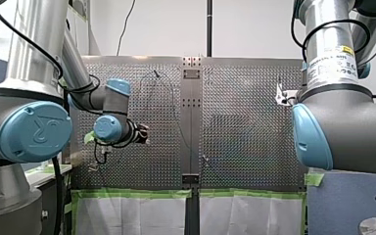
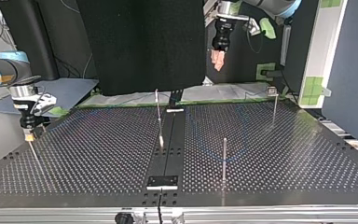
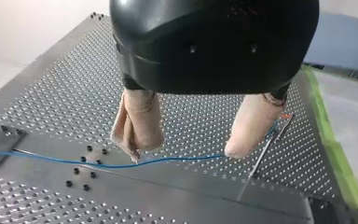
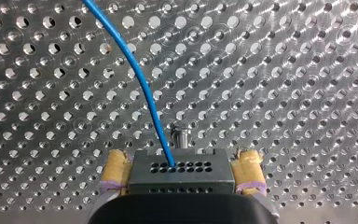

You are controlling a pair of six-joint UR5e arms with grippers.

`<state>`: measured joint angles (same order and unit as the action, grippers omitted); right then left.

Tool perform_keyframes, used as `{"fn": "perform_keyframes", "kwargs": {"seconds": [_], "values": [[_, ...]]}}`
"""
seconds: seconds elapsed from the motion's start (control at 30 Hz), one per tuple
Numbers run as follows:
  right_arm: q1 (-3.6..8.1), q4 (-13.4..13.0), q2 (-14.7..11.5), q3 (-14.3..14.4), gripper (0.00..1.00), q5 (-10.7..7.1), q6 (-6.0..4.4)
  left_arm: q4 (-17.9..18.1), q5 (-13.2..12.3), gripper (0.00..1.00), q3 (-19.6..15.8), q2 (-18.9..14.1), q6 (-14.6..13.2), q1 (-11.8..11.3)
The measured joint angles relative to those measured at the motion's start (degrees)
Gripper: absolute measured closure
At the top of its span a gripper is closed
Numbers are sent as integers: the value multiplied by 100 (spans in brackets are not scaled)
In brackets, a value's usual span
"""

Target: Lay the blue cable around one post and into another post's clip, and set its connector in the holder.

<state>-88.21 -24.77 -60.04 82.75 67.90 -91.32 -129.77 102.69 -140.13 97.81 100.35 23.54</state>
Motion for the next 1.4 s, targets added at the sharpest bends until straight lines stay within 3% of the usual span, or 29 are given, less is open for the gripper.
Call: {"fn": "perform_keyframes", "kwargs": {"seconds": [0.17,0.4,0.93,1.4], "values": [[0,0,0,0,0,0,0,275,156,0,-128,-2,-120,-7],[0,0,0,0,0,0,0,614,178,0,-293,-2,-130,-30],[0,0,0,0,0,0,0,513,91,0,-268,-4,-14,-60],[0,0,0,0,0,0,0,573,236,0,-267,-4,202,-162]]}}
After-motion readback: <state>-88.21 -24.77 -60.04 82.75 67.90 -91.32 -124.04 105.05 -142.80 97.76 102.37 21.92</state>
